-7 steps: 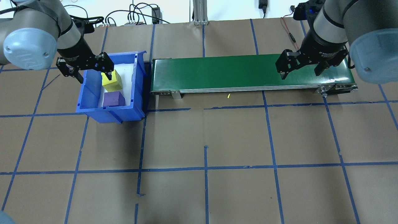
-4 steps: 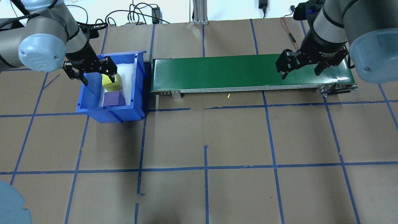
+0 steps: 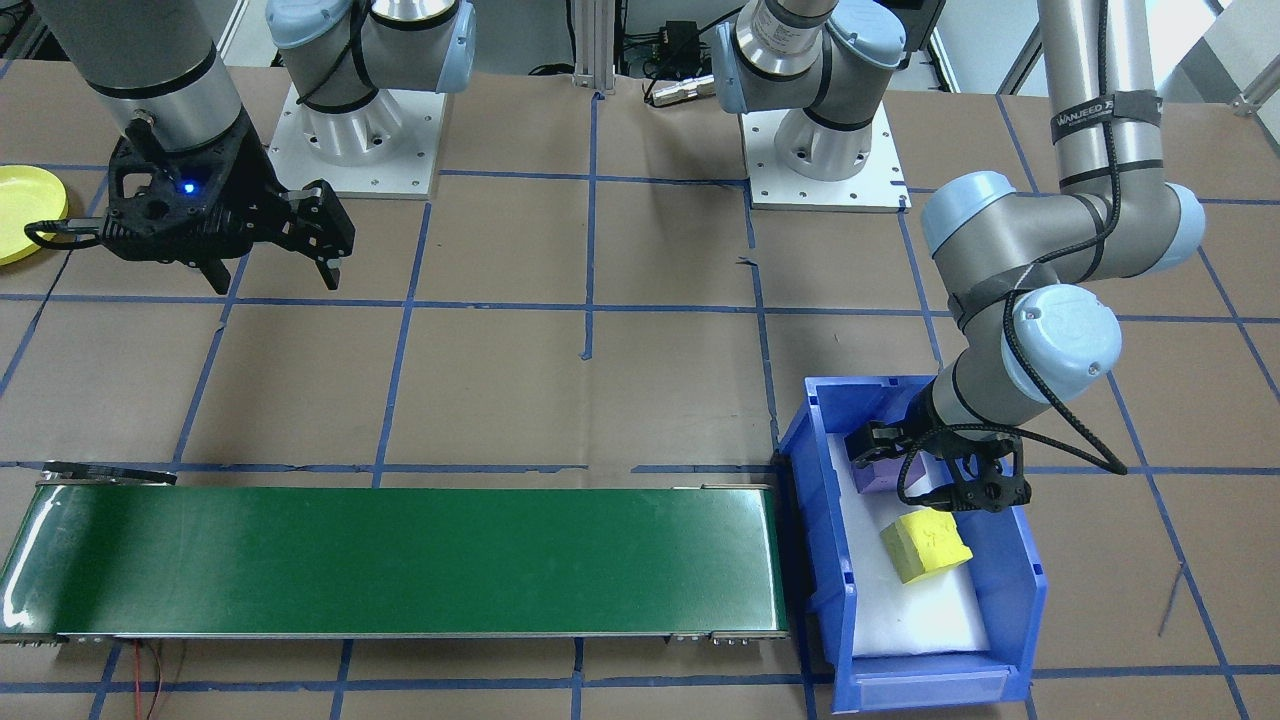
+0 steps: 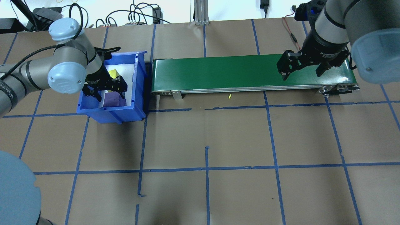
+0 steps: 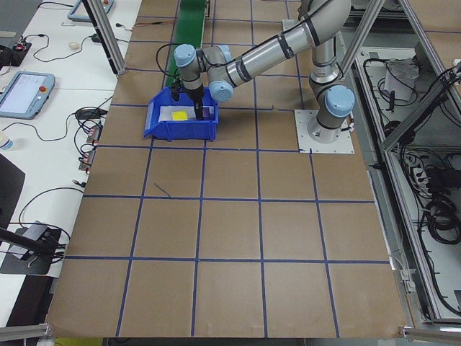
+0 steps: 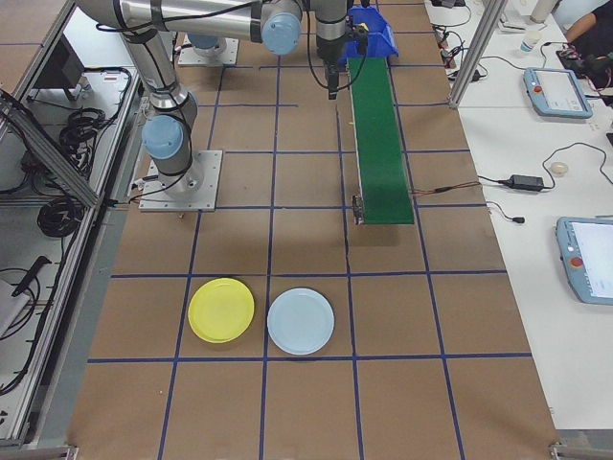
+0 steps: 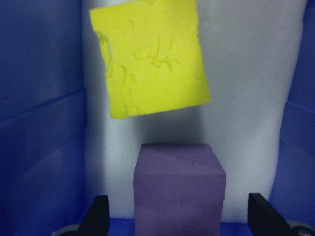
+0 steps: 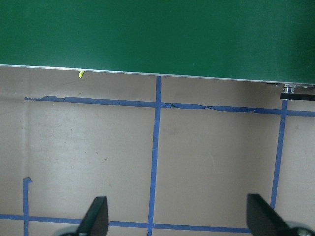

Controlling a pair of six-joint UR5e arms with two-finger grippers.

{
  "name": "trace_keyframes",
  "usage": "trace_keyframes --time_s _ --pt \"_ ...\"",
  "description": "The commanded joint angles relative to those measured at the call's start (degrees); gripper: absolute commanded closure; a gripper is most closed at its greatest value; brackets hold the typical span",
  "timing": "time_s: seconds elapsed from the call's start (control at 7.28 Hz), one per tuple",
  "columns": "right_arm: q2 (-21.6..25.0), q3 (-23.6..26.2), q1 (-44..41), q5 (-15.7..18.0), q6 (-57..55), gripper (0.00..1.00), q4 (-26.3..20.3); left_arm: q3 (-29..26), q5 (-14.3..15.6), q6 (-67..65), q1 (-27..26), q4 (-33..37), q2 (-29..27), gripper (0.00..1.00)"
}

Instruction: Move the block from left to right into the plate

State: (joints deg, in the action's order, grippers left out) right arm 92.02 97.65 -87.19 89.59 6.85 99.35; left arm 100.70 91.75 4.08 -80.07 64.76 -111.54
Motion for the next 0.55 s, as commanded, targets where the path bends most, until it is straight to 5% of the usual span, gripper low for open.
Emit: trace_keyframes --time_s 0.0,0.41 --pt "0.00 0.09 0.00 0.05 0.01 0.00 -0.20 0.11 -0.17 -0.13 0.00 0.53 -0.43 0.70" --pt "0.00 0.09 0.00 -0.03 0.01 0.00 0.15 -4.35 0.01 0.22 0.00 1.15 1.58 0.76"
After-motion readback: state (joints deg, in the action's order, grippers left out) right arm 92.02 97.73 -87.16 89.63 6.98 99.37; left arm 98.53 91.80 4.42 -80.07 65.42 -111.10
